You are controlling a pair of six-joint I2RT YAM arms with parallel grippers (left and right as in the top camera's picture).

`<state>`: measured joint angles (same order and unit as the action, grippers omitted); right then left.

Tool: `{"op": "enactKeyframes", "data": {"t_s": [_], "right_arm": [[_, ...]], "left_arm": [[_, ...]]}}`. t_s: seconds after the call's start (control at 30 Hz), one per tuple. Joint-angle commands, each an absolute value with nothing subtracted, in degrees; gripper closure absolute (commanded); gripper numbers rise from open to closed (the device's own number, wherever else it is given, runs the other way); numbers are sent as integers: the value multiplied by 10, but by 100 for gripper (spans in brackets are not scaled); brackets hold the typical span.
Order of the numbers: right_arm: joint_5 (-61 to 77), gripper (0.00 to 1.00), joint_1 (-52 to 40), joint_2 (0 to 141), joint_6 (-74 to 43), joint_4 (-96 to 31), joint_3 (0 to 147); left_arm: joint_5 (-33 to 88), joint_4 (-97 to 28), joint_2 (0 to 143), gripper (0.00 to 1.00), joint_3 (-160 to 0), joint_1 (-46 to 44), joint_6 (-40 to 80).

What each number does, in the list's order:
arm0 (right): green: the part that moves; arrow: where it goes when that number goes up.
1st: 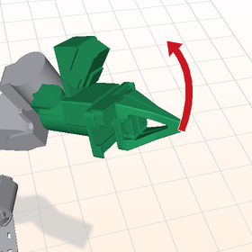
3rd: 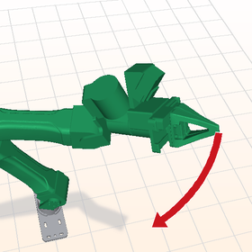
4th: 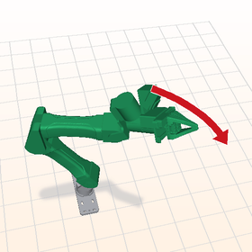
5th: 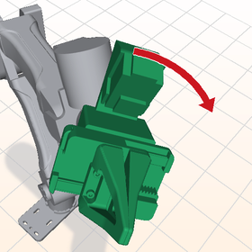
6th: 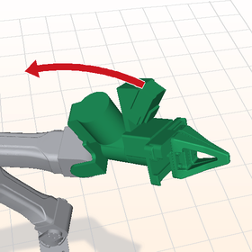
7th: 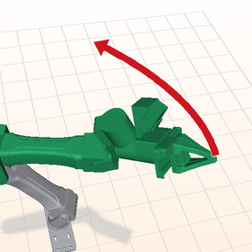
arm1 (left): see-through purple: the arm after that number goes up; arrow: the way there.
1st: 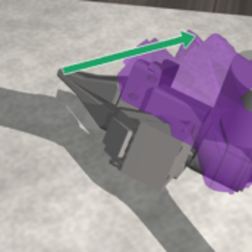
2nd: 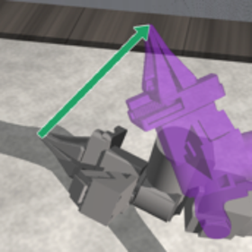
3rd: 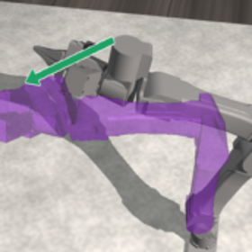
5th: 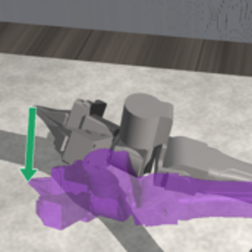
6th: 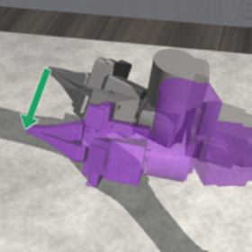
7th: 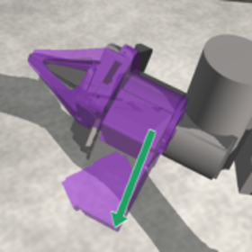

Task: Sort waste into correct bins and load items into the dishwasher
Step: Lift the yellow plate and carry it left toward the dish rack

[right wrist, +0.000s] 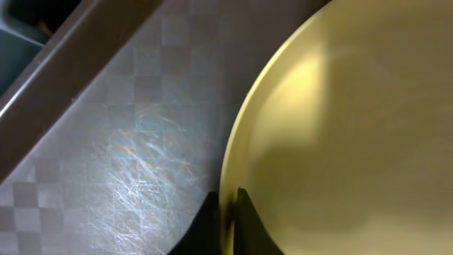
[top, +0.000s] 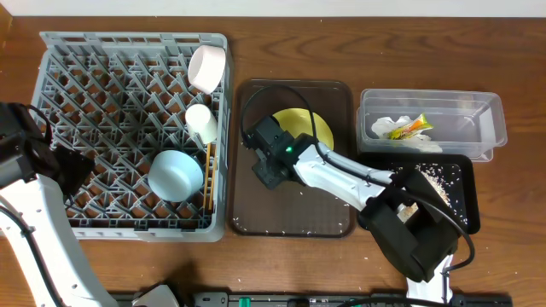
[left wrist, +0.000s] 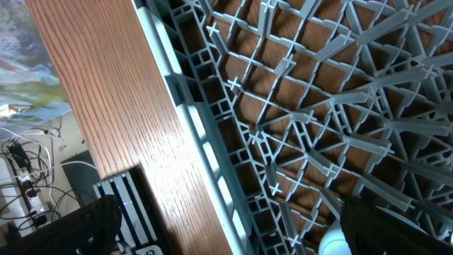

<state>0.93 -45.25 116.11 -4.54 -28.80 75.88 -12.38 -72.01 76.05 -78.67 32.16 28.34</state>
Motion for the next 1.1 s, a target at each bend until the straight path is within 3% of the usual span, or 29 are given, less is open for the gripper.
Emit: {"op": "enactKeyframes", "data": {"t_s": [0.0, 0.3, 0.43, 0.63, 0.93, 1.07], "right_arm": [[3, 99, -450, 1159, -50, -300, 760], [81, 99, -439, 1049, -123, -281, 817], [178, 99, -417, 994, -220, -225, 817], [281, 99, -389, 971, -414, -29, 816], [203, 99, -421, 1025, -562, 251, 816], [195, 99, -442, 1112, -643, 443, 816]], "left_arm": [[-131, -722, 759, 0, -790, 324, 284], [-131, -722, 759, 0, -790, 324, 284], [-131, -722, 759, 0, -790, 324, 284], [-131, -722, 759, 0, -790, 324, 284], [-131, -722, 759, 0, -790, 324, 284], [-131, -722, 759, 0, -790, 324, 284]]}}
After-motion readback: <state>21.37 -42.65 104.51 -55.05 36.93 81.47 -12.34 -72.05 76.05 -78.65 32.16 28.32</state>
